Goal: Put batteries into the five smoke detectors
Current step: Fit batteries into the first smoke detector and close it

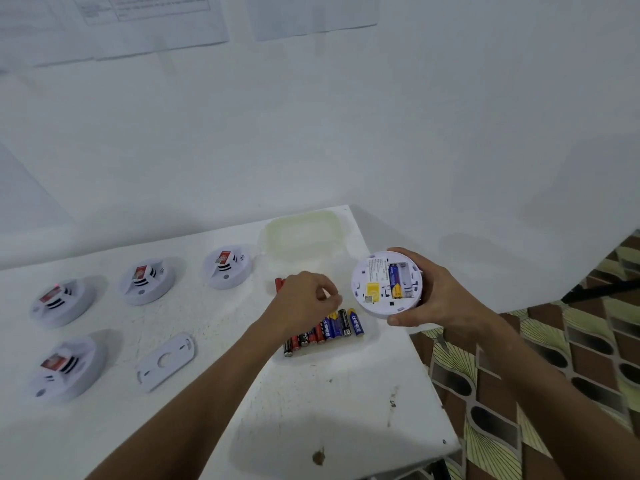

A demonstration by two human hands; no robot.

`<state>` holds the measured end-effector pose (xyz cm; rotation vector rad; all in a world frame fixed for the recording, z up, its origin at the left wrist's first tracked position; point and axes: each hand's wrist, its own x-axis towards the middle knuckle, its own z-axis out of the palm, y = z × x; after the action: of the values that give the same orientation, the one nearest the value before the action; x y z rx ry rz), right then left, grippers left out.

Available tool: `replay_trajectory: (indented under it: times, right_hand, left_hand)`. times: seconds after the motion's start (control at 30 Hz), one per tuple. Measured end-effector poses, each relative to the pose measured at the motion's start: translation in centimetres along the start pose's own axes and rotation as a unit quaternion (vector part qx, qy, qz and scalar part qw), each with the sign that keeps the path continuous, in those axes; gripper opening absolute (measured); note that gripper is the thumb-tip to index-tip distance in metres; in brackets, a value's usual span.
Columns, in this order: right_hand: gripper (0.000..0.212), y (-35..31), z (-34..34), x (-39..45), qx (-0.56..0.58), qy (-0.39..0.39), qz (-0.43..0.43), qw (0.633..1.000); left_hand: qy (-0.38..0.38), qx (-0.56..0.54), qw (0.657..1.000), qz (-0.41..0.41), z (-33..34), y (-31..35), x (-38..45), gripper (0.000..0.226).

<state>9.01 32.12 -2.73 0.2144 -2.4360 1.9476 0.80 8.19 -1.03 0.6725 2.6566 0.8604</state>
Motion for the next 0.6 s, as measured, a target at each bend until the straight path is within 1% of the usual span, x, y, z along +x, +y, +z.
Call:
replay_trajectory:
  times: [0.07, 0.13, 0.2, 0.27, 0.33, 0.43, 0.6]
  right_hand:
    - [0.085, 0.4, -0.3, -0.4, 0.003, 0.012, 0.004, 1.000]
    - [0.087, 0.7, -0.6, -0.8, 0.009, 0.017, 0.007, 1.000]
    - [0.089, 0.9, -0.8, -1.2, 0.013, 0.020, 0.009, 1.000]
    - [0.088, 1.0, -0.9, -1.4, 0.010, 0.024, 0.009, 1.000]
    - [0.089, 1.0, -0.9, -1.6, 0.008, 0.025, 0.010, 1.000]
    - [0.088, 1.1, -0.9, -1.9, 0.016, 0.022, 0.013, 1.000]
    - [0.090, 1.1, -0.6, -1.8, 0.018, 0.015, 0.016, 1.000]
  left_hand:
    - [-0.060, 0.075, 0.995, 0.002, 0.8, -0.1, 0.4, 0.035]
    - [-0.091, 0.131, 0.987, 0.008, 1.7, 0.0, 0.7, 0.051]
    - [-0.098, 0.168, 0.981, 0.018, 2.5, 0.3, 1.0, 0.053]
    - [-0.101, 0.198, 0.975, 0.025, 3.1, 0.6, 1.2, 0.045]
    - [-0.097, 0.187, 0.977, 0.021, 3.5, 0.5, 1.4, 0.044]
    - [-0.078, 0.133, 0.988, -0.003, 3.7, 0.3, 1.5, 0.052]
    - [-0.087, 0.102, 0.991, -0.001, 3.9, 0.1, 1.4, 0.054]
